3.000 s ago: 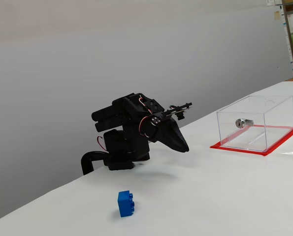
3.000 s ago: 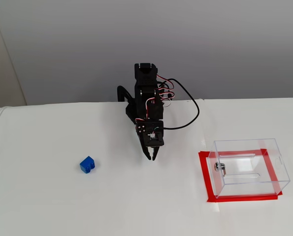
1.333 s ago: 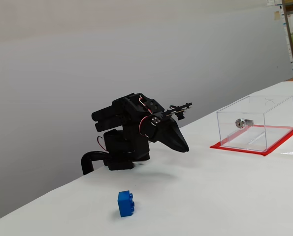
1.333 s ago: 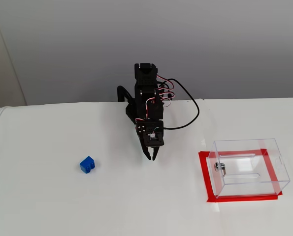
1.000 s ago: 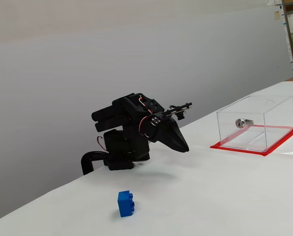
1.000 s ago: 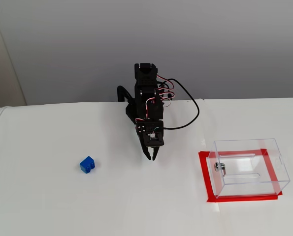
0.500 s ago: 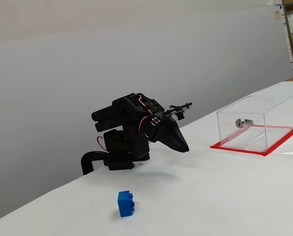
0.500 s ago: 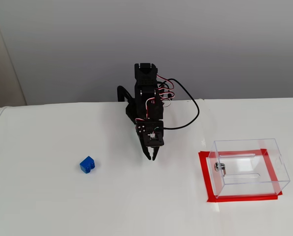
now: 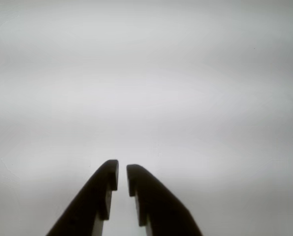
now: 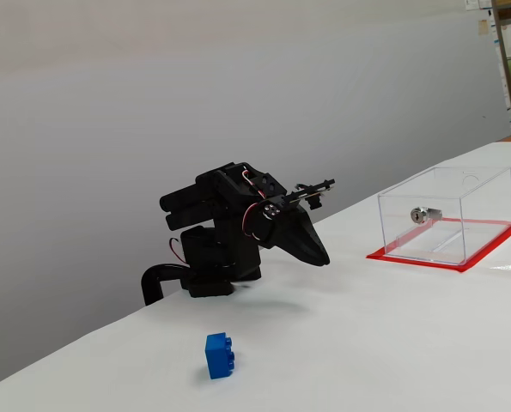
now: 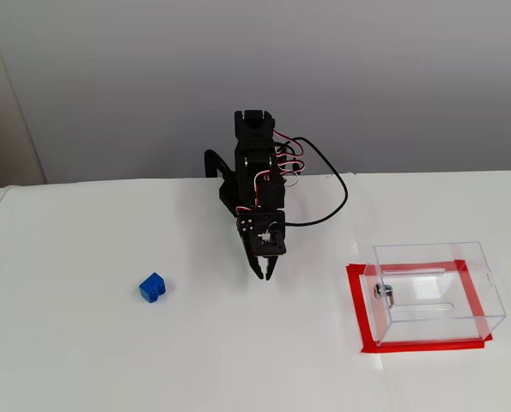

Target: Pick the blue lego brick and place it into the transparent box

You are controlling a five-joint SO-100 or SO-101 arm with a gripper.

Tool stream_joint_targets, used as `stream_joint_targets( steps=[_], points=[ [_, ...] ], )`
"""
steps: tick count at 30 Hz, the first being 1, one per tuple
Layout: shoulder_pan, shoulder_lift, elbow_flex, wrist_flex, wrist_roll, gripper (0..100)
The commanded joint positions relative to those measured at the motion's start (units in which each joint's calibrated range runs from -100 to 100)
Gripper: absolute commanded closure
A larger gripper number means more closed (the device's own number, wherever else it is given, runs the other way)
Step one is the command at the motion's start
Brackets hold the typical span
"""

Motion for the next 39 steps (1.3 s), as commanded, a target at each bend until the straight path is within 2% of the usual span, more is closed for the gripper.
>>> stream_joint_targets(
  steps=[1,39],
  points=[
    [0.4,-0.5,0.6,0.1,0.2,98],
    [0.4,-0.5,0.6,0.1,0.2,98]
  ],
)
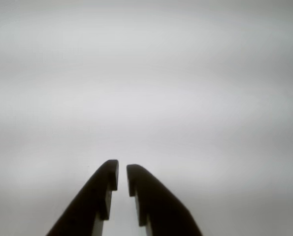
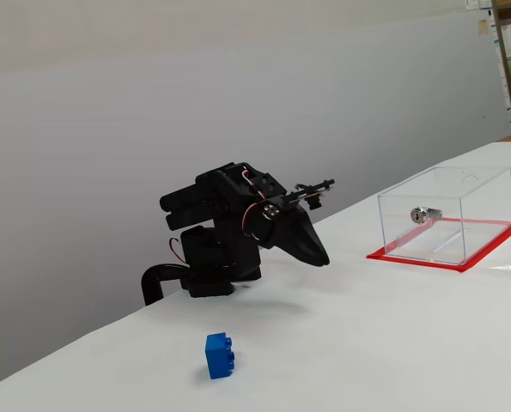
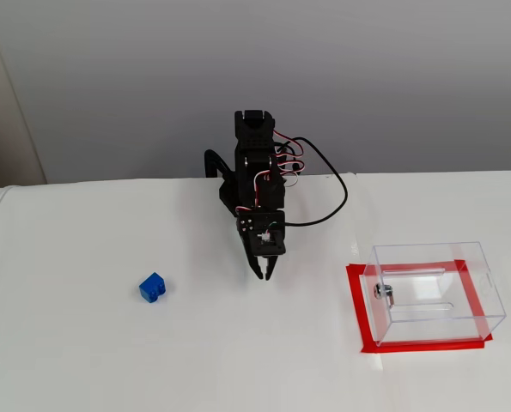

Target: Pick the blue lego brick and place it into the transparent box

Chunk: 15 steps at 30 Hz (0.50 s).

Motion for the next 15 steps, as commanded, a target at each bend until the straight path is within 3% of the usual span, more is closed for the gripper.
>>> stream_joint_targets(
  steps=[1,15],
  points=[
    [0.0,-0.5,0.6,0.1,0.2,98],
    [-0.1,-0.5,0.6,0.0,0.3,98]
  ],
)
